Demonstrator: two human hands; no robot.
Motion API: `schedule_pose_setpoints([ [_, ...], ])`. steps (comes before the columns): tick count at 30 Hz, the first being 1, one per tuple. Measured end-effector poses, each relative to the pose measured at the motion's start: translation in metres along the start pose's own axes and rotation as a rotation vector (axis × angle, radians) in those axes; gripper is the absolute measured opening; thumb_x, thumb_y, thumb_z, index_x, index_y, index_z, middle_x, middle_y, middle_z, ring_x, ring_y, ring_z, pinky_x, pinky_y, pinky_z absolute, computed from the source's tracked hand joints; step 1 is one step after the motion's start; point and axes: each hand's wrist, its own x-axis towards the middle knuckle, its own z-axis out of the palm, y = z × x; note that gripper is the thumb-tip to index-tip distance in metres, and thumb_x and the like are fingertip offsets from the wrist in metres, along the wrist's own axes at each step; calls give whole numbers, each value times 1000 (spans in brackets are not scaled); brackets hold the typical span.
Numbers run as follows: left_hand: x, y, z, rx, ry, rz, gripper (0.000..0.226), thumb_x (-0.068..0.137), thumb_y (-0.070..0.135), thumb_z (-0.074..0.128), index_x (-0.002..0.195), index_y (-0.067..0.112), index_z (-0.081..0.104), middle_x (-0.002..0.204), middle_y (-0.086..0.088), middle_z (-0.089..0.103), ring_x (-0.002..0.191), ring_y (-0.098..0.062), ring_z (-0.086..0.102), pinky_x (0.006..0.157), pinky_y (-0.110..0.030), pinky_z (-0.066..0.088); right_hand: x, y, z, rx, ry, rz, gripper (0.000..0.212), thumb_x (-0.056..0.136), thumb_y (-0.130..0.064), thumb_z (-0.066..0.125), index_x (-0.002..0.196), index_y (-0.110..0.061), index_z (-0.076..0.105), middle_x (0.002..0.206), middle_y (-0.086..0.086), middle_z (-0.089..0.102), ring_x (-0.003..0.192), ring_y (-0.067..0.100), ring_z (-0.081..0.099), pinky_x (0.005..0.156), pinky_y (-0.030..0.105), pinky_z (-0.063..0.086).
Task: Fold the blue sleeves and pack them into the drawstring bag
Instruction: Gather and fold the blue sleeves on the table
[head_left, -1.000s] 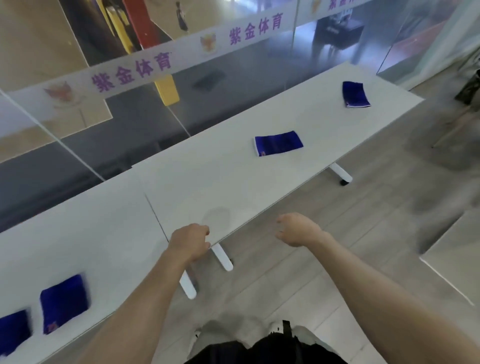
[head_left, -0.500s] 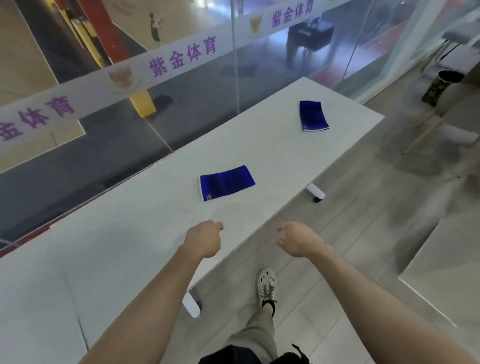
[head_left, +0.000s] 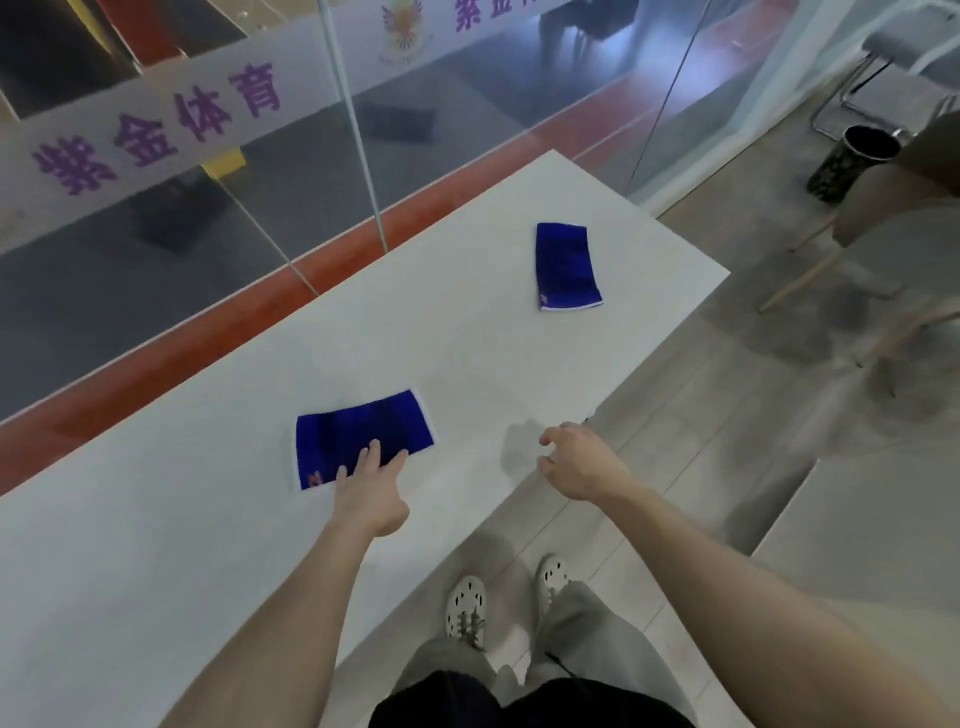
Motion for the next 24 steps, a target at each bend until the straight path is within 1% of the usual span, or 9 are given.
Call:
schedule_pose_setpoints([
  [4,23,54,-9,-57,7,54,94,95,4,49,177,34,15,186,-8,-10,172,-27,-6,139,-50,5,55,34,-28,-29,20,-11,49,105,-33,58,150,-15,58,149,8,56,134,29,57,106,44,53],
  [9,46,115,-16,-132,47,-24,92,95,3,51,176,33,19,186,-8,-9,173,-27,-5,139,-50,6,133,66,-74,-97,60,-66,57,105,-33,59,157,-12,48,155,9,48,147,30,43,110,46,49],
  [14,45,160,-7,-110,47,-130,84,92,13,60,169,31,31,186,-9,-1,172,-29,2,138,-49,11,216,82,-113,-280,199,-202,47,98,-28,62,139,-4,56,142,18,53,136,39,49,103,48,50],
  [15,45,169,-7,-116,57,-165,82,92,15,61,167,29,33,186,-9,1,172,-28,3,138,-48,12,232,82,-116,-301,222,-242,55,99,-32,62,146,-5,53,149,20,52,139,40,48,108,49,48],
  [17,45,185,-4,-117,61,-225,81,89,22,63,165,27,34,186,-8,2,172,-28,5,138,-47,12,254,79,-116,-306,193,-267,76,102,-48,55,165,-12,35,167,18,39,153,37,37,123,51,34],
  [18,44,192,-2,-110,49,-244,84,88,25,65,165,26,33,186,-8,2,172,-28,5,138,-47,11,260,78,-112,-305,138,-269,82,102,-57,49,170,-18,27,173,15,31,160,34,29,128,52,26],
  [20,42,201,1,-107,19,-269,92,86,31,69,168,26,28,186,-8,-1,172,-27,5,139,-48,9,262,81,-99,-338,30,-321,87,98,-68,42,171,-26,21,179,13,17,166,32,15,133,52,17],
  [22,43,206,3,-120,1,-284,101,87,36,70,173,29,18,186,-8,-5,172,-28,2,139,-49,7,255,96,-92,-363,-2,-449,86,96,-70,44,168,-24,31,179,13,17,167,31,11,135,51,15],
  [24,46,211,4,-121,-16,-301,109,88,40,69,176,33,5,185,-10,-9,172,-30,-1,139,-50,6,252,122,-93,-346,-33,-620,69,99,-65,49,148,-17,57,172,11,35,165,28,20,135,48,16],
])
